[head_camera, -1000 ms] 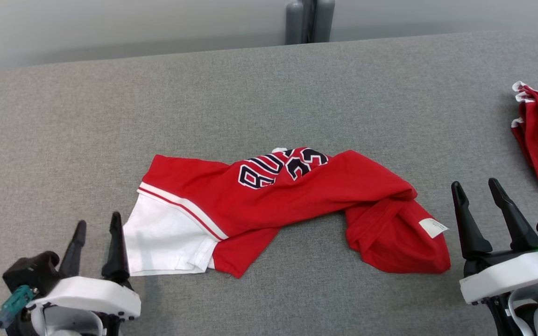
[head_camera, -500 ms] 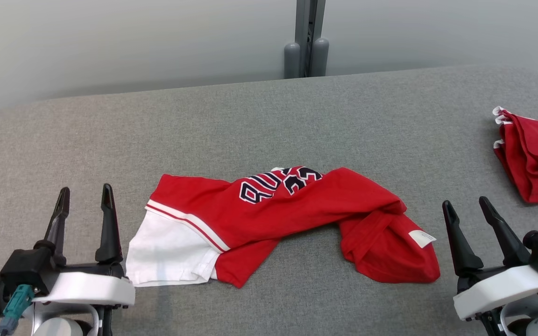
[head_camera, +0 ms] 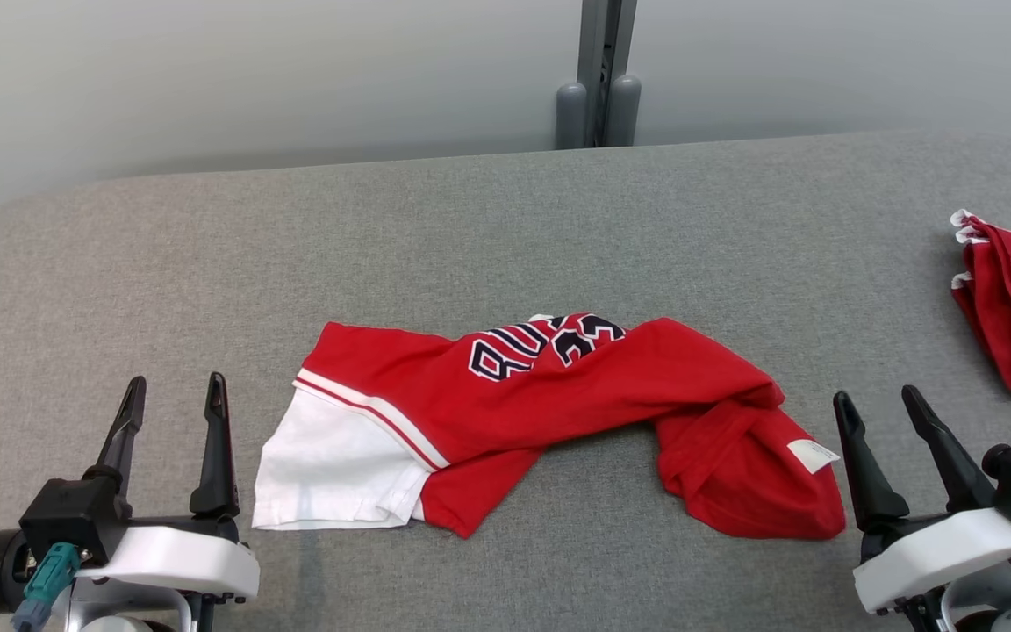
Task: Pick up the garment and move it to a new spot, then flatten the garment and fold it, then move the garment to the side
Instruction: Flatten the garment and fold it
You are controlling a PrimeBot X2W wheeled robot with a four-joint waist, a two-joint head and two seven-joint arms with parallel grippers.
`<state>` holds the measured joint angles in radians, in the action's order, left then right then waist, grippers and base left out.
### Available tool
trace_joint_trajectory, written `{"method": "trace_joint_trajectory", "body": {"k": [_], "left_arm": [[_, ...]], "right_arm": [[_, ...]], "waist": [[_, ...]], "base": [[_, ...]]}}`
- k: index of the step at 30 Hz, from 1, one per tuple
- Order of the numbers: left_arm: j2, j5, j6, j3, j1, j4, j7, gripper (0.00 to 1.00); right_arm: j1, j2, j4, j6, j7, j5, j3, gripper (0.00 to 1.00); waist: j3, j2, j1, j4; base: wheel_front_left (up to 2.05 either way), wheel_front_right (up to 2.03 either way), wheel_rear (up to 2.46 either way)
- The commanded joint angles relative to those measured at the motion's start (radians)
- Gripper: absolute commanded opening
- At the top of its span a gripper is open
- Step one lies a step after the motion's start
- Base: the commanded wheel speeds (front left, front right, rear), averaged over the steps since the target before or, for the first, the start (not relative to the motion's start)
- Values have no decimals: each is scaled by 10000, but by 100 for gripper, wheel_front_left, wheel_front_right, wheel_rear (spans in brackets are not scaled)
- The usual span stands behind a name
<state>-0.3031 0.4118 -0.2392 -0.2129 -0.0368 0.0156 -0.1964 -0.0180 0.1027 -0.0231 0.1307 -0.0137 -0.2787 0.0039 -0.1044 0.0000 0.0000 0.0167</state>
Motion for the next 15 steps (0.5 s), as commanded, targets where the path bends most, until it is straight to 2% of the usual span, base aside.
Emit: {"method": "trace_joint_trajectory", "body": {"k": [1,8,15], "left_arm": [[-41,-83,-55,-7,-132,-60,5,100],[90,-133,-93,-156,-452,-227,-5,100],[284,-146,-2,-333,-823,-2,-175,100]], "right_arm": [[16,13,-105,3,141,73,30,100],[-561,148,-1106,3,717,75,958,100],[-1710,71,-2884,3,457,147,1435,100]], "waist": [[-65,0,0,-76],[-556,0,0,-520],[-1042,0,0,-997]], "base": [[0,0,0],[0,0,0],[0,0,0]]}}
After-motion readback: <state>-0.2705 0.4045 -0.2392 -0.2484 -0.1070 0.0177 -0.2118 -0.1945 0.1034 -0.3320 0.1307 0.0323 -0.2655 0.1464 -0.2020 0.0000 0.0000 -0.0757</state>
